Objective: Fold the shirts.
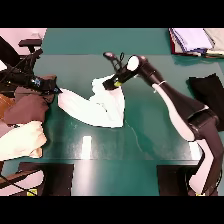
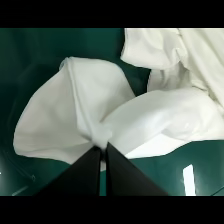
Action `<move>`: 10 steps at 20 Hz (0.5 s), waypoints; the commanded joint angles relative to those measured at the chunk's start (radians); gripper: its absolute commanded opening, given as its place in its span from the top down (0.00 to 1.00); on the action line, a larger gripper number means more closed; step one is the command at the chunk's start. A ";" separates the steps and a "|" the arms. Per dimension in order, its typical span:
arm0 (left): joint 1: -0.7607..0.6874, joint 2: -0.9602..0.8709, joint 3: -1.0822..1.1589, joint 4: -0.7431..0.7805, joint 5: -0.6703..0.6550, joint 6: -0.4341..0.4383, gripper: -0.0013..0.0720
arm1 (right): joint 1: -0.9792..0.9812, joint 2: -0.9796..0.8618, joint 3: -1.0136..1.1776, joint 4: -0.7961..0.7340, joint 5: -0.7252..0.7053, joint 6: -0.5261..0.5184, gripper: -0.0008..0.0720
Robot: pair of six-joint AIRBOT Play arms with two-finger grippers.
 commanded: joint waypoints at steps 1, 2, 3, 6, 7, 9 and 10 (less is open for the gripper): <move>0.001 0.072 0.042 0.006 0.061 -0.032 0.95 | -0.059 0.112 -0.001 -0.064 -0.014 0.003 0.96; 0.001 0.111 0.077 0.008 0.076 -0.037 0.95 | -0.090 0.180 -0.001 -0.100 -0.001 0.003 0.96; 0.001 0.158 0.125 0.008 0.090 -0.040 0.95 | -0.121 0.246 -0.001 -0.127 0.013 0.003 0.96; 0.001 0.279 0.303 0.007 0.112 -0.065 0.95 | -0.222 0.467 -0.001 -0.150 0.060 0.003 0.96; 0.001 0.313 0.367 0.003 0.120 -0.072 0.95 | -0.250 0.533 -0.001 -0.150 0.073 0.003 0.96; 0.001 0.376 0.470 0.002 0.134 -0.091 0.95 | -0.299 0.657 -0.001 -0.150 0.108 0.003 0.96; 0.001 0.399 0.508 -0.004 0.139 -0.092 0.95 | -0.320 0.711 -0.001 -0.151 0.127 0.003 0.96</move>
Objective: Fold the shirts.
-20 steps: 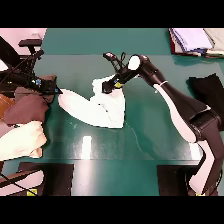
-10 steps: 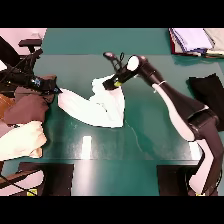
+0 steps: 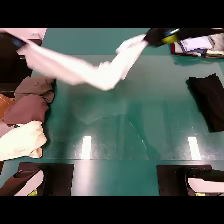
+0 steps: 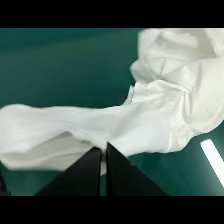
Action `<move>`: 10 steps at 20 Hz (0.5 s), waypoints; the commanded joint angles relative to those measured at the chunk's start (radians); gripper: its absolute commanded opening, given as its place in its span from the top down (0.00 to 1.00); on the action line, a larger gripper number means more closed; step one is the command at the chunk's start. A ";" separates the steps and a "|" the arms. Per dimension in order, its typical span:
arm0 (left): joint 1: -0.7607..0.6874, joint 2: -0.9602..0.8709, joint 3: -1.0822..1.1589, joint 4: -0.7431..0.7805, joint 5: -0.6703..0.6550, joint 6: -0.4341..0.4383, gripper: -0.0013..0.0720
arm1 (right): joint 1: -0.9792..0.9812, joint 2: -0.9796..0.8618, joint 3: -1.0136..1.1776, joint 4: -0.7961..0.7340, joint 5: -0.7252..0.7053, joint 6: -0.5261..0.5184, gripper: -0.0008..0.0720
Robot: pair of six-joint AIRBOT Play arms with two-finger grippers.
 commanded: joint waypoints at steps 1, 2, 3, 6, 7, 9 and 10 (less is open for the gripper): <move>0.000 0.099 0.169 -0.006 0.027 -0.040 0.95 | -0.082 0.205 0.000 -0.015 0.068 0.002 0.96; 0.000 0.109 0.203 -0.006 0.018 -0.062 0.95 | -0.098 0.246 0.000 -0.015 0.085 0.012 0.96; 0.000 0.109 0.245 -0.011 -0.007 -0.081 0.95 | -0.111 0.282 -0.001 -0.016 0.103 0.024 0.96; 0.000 0.109 0.298 -0.016 -0.054 -0.126 0.95 | -0.152 0.367 -0.001 -0.016 0.143 0.056 0.96; 0.000 0.109 0.296 -0.015 -0.072 -0.133 0.95 | -0.167 0.383 -0.001 -0.017 0.145 0.068 0.96; 0.000 0.102 0.262 -0.015 -0.110 -0.148 0.95 | -0.203 0.399 -0.001 -0.017 0.145 0.095 0.96; 0.000 0.094 0.227 -0.013 -0.121 -0.148 0.95 | -0.222 0.388 -0.001 -0.016 0.149 0.121 0.96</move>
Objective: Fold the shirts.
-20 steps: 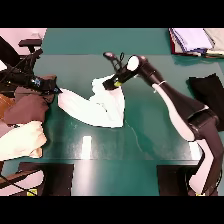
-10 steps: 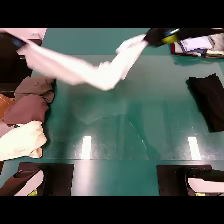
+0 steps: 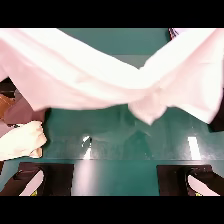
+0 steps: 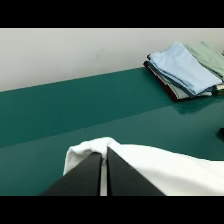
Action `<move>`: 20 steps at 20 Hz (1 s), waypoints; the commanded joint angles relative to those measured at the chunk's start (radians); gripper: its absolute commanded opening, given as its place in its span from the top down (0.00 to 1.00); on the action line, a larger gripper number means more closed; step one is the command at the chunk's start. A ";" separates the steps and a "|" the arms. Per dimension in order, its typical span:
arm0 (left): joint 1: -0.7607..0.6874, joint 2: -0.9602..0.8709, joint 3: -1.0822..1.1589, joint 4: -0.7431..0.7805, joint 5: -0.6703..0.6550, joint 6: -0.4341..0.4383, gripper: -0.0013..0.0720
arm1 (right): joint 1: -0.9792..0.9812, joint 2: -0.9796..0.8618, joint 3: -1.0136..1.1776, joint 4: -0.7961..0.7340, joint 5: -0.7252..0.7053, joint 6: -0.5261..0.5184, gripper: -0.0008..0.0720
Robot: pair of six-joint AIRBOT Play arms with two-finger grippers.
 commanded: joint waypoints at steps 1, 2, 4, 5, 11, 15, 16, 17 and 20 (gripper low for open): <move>0.000 -0.018 -0.077 0.002 -0.050 -0.027 0.95 | -0.063 0.000 0.000 0.000 0.041 0.074 0.96; 0.000 -0.032 -0.139 0.003 -0.053 -0.027 0.95 | -0.072 -0.037 -0.001 0.000 0.085 0.091 0.96; 0.000 -0.076 -0.298 0.011 -0.071 -0.025 0.95 | -0.071 -0.143 -0.019 0.003 0.211 0.131 0.96; 0.000 -0.106 -0.376 0.010 -0.075 -0.025 0.95 | -0.059 -0.198 -0.051 0.007 0.253 0.132 0.96; 0.000 -0.382 -0.729 0.012 0.137 0.047 0.95 | -0.024 -0.513 -0.249 0.010 0.101 0.087 0.96; 0.000 -0.540 -0.655 0.005 0.303 0.062 0.95 | -0.024 -0.669 -0.101 0.010 0.004 0.086 0.96; 0.000 -0.556 -0.627 0.005 0.329 0.061 0.95 | -0.024 -0.696 -0.052 0.009 0.003 0.087 0.96; 0.000 -0.564 -0.605 0.005 0.345 0.061 0.95 | -0.024 -0.720 -0.005 0.009 0.011 0.087 0.96; 0.001 -0.564 -0.555 0.007 0.303 0.061 0.95 | -0.024 -0.739 0.050 0.010 0.059 0.085 0.94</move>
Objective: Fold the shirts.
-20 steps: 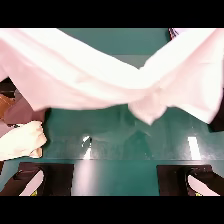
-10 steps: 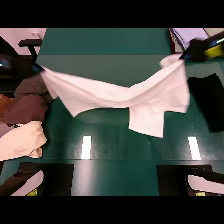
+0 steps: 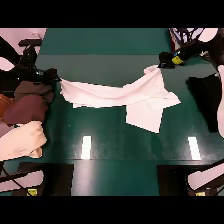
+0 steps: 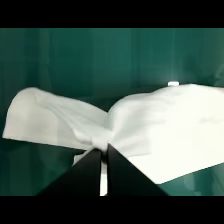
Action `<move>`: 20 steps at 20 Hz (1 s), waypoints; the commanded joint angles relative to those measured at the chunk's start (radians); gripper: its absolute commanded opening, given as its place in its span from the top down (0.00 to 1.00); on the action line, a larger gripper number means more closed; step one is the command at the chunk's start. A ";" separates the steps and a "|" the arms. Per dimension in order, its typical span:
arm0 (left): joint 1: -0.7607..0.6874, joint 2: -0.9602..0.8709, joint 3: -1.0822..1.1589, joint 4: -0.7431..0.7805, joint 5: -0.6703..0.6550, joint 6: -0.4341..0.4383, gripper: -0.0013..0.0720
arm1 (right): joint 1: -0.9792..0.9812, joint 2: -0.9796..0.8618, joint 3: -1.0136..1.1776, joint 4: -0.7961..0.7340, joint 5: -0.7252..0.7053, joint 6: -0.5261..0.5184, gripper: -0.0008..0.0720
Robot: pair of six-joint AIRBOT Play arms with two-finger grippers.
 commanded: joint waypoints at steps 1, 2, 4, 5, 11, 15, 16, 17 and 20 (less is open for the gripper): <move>0.001 -0.027 0.055 0.011 -0.037 0.006 0.95 | 0.001 -0.026 0.044 0.000 0.051 -0.019 0.94; 0.001 -0.025 0.062 0.012 -0.104 0.024 0.95 | 0.001 0.001 0.009 -0.001 0.085 -0.040 0.95; 0.000 -0.021 0.062 0.036 -0.241 0.067 0.95 | 0.001 0.091 -0.111 -0.010 0.131 -0.058 0.95; 0.000 -0.019 0.060 0.053 -0.301 0.075 0.95 | 0.001 0.153 -0.190 -0.010 0.132 -0.062 0.95; 0.000 0.008 0.039 0.091 -0.392 0.083 0.95 | 0.001 0.526 -0.594 -0.009 0.128 -0.061 0.77; 0.000 0.008 0.039 0.090 -0.391 0.082 0.95 | 0.001 0.669 -0.684 -0.010 0.050 -0.061 0.14; 0.000 0.008 0.039 0.090 -0.391 0.078 0.95 | 0.001 0.687 -0.685 -0.010 0.003 -0.061 0.14; 0.000 0.008 0.039 0.087 -0.390 0.074 0.95 | 0.001 0.695 -0.684 -0.009 -0.037 -0.061 0.14; 0.000 0.007 0.039 0.086 -0.383 0.074 0.95 | 0.001 0.627 -0.665 -0.010 -0.054 -0.075 0.15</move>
